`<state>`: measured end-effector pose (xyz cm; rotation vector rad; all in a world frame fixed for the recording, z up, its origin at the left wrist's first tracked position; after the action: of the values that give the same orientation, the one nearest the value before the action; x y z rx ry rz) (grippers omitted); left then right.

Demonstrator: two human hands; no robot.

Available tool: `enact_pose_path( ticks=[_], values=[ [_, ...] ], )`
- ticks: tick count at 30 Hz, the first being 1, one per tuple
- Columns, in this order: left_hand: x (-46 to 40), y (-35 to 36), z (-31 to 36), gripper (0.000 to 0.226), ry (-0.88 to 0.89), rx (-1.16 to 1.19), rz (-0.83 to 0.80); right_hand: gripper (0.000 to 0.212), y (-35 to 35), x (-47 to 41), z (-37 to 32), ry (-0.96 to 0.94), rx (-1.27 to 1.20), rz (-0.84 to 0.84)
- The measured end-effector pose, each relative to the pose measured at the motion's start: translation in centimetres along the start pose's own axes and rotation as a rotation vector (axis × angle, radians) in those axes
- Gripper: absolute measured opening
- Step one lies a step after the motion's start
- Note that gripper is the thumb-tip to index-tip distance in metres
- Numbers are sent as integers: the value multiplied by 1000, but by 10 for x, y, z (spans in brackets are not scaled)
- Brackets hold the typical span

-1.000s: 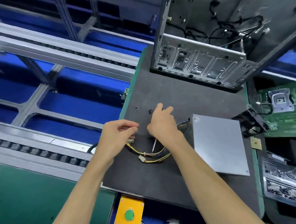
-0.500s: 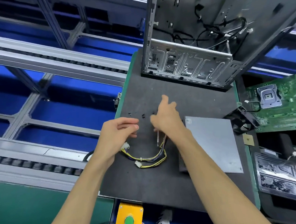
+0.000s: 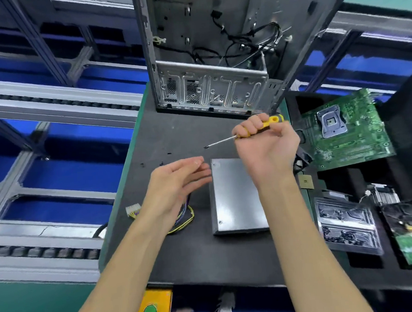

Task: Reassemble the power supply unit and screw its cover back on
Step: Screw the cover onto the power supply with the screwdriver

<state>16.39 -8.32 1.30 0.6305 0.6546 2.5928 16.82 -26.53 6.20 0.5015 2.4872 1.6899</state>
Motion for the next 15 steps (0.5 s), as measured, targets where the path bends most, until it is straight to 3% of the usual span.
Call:
enact_pose_path(
  ticks=[3,8,11,15],
  values=[
    [-2,15,-5,15,-4,54,7,2,-10,8,-12,-8,-65,-20],
    [-3,37,-8,17,28,31,22,14,-24,15,-22,40,-113,1],
    [-2,47,-8,17,58,-37,17,23,-30,16,-29,62,-140,0],
    [1,53,-6,13,109,-185,83,18,-29,16,-37,76,-136,-45]
  ],
)
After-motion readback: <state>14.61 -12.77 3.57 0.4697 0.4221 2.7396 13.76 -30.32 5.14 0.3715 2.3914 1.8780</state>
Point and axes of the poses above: each hand's wrist, its own x-axis away from the middle knuckle, its own y-axis out of the palm, z = x × y, the point moved 7 cm from there along -x, towards the middle knuckle, and after that the axes turned 11 degrees about -z, right-handed, at the moved point
